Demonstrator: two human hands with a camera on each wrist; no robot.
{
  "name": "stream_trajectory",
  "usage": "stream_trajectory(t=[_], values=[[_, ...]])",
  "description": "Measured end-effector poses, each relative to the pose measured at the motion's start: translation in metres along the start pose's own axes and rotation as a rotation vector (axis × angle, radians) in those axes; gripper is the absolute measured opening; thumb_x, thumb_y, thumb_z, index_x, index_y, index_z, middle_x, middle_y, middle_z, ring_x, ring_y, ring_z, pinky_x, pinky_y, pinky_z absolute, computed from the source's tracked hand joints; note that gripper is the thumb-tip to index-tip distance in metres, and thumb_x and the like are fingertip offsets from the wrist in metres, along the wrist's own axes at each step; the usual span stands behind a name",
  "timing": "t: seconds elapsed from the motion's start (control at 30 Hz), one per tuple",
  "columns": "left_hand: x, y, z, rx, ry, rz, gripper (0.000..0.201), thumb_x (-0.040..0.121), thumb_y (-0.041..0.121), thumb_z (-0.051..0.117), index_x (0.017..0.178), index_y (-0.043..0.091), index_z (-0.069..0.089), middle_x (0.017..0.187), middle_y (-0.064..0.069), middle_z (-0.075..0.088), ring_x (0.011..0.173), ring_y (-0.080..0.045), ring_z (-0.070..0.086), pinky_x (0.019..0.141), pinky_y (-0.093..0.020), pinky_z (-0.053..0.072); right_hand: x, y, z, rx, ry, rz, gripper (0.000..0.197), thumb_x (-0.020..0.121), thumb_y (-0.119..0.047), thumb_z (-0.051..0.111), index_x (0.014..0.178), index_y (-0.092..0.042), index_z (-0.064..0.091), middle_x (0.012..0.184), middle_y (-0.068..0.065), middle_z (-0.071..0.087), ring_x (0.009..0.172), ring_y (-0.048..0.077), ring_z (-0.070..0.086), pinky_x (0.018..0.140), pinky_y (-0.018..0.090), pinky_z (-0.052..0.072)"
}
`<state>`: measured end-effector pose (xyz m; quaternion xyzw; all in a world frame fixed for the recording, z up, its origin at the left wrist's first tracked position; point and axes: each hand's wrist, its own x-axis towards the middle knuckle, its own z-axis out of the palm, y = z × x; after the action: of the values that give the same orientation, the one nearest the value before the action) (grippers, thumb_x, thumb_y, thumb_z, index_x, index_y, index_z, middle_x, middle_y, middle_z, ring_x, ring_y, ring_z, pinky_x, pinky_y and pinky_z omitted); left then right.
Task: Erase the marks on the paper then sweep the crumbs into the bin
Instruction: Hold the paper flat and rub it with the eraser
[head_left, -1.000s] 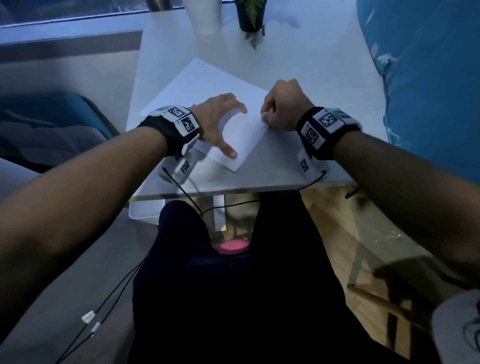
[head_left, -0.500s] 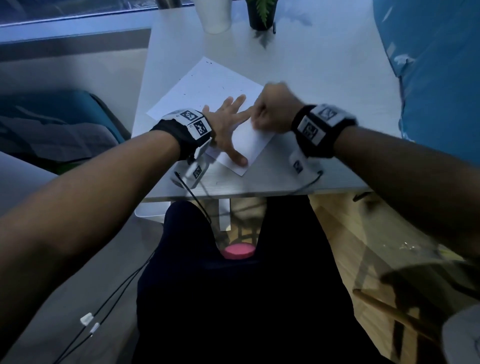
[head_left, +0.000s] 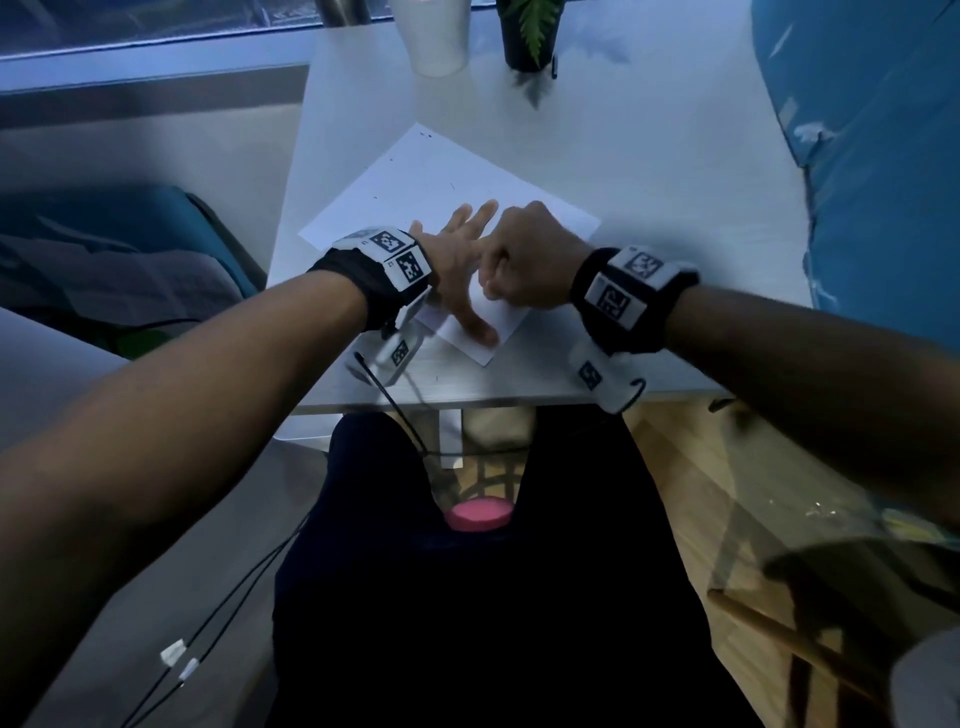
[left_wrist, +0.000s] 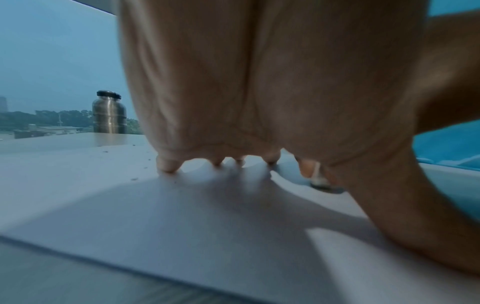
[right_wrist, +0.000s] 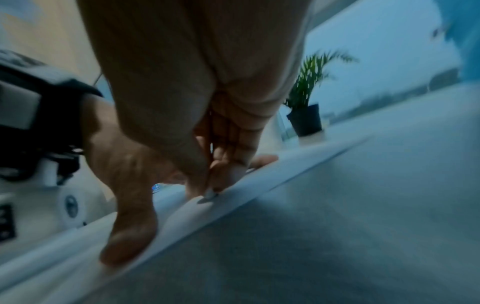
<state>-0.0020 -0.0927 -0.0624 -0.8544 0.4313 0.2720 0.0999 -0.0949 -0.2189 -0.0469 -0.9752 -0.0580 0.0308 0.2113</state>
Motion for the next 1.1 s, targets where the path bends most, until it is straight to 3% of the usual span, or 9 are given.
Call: stream_trajectory(t=[0.03,0.07,0.1,0.2,0.3,0.6,0.83,0.93,1.1], values=[[0.0,0.0,0.001,0.007,-0.003,-0.002,0.145,0.045,0.075,0.081,0.151,0.042,-0.013,0.16,0.003,-0.026,0.148,-0.025,-0.019,0.11,-0.072,0.004,0.001,0.008,-0.007,0.012,-0.007,0.03,0.018,0.069,-0.013,0.056,0.061,0.0,0.065,0.06,-0.008,0.07,0.077,-0.004,0.041,0.061,0.022,0.039],[0.0,0.001,0.002,0.02,-0.004,-0.005,0.146,0.046,0.075,0.081,0.15,0.043,-0.017,0.16,0.003,-0.026,0.149,-0.025,-0.018,0.109,-0.073,0.006,0.008,0.022,-0.016,0.028,0.027,0.128,0.025,0.067,-0.018,0.056,0.066,0.001,0.07,0.063,-0.005,0.073,0.061,0.033,0.055,0.063,0.023,0.04],[0.001,0.002,0.002,0.031,-0.002,-0.008,0.146,0.046,0.074,0.081,0.149,0.044,-0.019,0.16,0.003,-0.027,0.149,-0.025,-0.018,0.109,-0.073,0.007,0.012,0.035,-0.028,0.049,0.069,0.214,0.029,0.067,-0.021,0.056,0.072,0.001,0.075,0.071,0.004,0.075,0.078,0.025,0.071,0.065,0.024,0.044],[-0.001,0.002,0.0,0.023,0.0,-0.006,0.146,0.047,0.074,0.08,0.15,0.042,-0.018,0.16,0.003,-0.027,0.148,-0.024,-0.019,0.109,-0.073,0.007,0.013,0.024,-0.021,-0.015,0.052,0.158,0.033,0.073,-0.019,0.046,0.069,0.005,0.069,0.073,0.018,0.069,0.063,0.034,0.055,0.068,0.033,0.046],[0.001,-0.001,0.001,0.007,-0.007,-0.001,0.145,0.047,0.074,0.081,0.153,0.038,-0.012,0.159,0.004,-0.029,0.148,-0.023,-0.021,0.111,-0.071,0.003,0.003,0.0,0.0,-0.076,-0.082,0.022,0.03,0.072,-0.02,0.05,0.069,0.001,0.071,0.073,0.017,0.07,0.063,0.033,0.057,0.066,0.032,0.046],[0.001,-0.006,0.004,-0.004,0.03,0.039,0.147,0.042,0.076,0.081,0.151,0.043,-0.013,0.16,0.005,-0.026,0.148,-0.024,-0.019,0.11,-0.072,0.002,0.005,0.012,-0.004,0.0,-0.038,0.085,0.018,0.071,-0.016,0.063,0.075,-0.006,0.078,0.074,0.012,0.074,0.071,0.026,0.068,0.069,0.028,0.046],[-0.002,-0.011,0.001,0.003,0.021,0.039,0.149,0.041,0.075,0.082,0.151,0.044,-0.015,0.16,0.008,-0.025,0.148,-0.019,-0.019,0.11,-0.07,0.002,0.011,0.05,-0.034,0.036,0.054,0.316,0.011,0.073,-0.011,0.071,0.079,-0.005,0.078,0.08,0.006,0.076,0.077,0.019,0.07,0.076,0.027,0.056],[-0.003,-0.012,-0.005,0.008,0.059,0.027,0.131,0.051,0.077,0.076,0.153,0.044,0.001,0.163,0.008,-0.01,0.15,-0.017,-0.004,0.111,-0.069,0.016,0.009,0.047,-0.029,0.02,0.066,0.329,0.011,0.072,-0.01,0.068,0.075,-0.005,0.077,0.077,0.007,0.075,0.076,0.022,0.069,0.076,0.028,0.057],[0.001,0.012,-0.013,-0.076,0.224,0.048,0.117,0.05,0.066,0.085,0.145,0.018,0.038,0.15,-0.006,0.037,0.135,-0.028,0.039,0.111,-0.041,0.034,0.01,0.047,-0.02,0.013,0.085,0.386,0.011,0.067,-0.013,0.061,0.062,-0.014,0.069,0.077,0.008,0.072,0.073,0.017,0.057,0.086,0.036,0.056]])
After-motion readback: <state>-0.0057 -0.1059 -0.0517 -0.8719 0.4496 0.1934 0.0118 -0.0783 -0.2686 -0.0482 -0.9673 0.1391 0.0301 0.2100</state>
